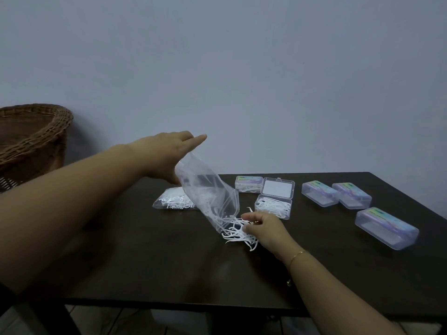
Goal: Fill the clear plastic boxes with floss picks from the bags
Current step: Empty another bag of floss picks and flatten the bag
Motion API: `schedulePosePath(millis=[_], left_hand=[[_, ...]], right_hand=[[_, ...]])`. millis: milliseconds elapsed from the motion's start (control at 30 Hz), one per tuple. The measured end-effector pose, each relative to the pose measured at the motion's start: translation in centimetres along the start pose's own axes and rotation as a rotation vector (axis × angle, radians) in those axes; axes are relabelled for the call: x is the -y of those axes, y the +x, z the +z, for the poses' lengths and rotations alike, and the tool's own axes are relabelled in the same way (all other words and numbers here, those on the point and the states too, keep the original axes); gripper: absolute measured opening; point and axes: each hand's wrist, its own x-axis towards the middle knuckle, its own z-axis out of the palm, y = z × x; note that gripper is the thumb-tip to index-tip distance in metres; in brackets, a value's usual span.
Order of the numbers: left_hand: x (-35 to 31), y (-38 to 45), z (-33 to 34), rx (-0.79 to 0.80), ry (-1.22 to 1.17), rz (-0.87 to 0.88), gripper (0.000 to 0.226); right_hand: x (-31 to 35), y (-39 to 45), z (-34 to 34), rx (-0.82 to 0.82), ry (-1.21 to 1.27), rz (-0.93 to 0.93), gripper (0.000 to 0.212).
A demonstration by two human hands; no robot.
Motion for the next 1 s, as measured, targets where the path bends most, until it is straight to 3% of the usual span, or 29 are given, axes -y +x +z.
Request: schedulePosePath(millis=[133,333,433,667,867,1000], left_hand=[[-0.3,0.0,-0.6,0.014,-0.002,-0.018,0.114],[-0.3,0.0,-0.6,-0.016,-0.028,-0.024,0.116],[-0.2,0.0,-0.6,-0.030,-0.047,-0.023,0.116],[0.4,-0.1,-1.2,-0.092,-0.166,-0.045,0.117],[0.9,-0.1,-1.1,-0.164,-0.190,-0.037,0.116],[1.0,-0.1,-0.7,-0.183,-0.190,-0.014,0.115]], right_hand=[[0.1,-0.1,0.2,0.055,-0.191,-0.061,0.044],[-0.2,-0.2,1.6,-0.038,-0.708,-0.085,0.065],[-0.1,-0.1,2.0,-0.081,-0.796,-0.133,0.066],[-0.1,0.9,2.3,-0.113,-0.776,-0.118,0.062],[-0.3,1.4,2.3,-0.258,-0.716,-0.110,0.030],[-0.4,1.5,2.2,-0.254,-0.520,-0.139,0.046]])
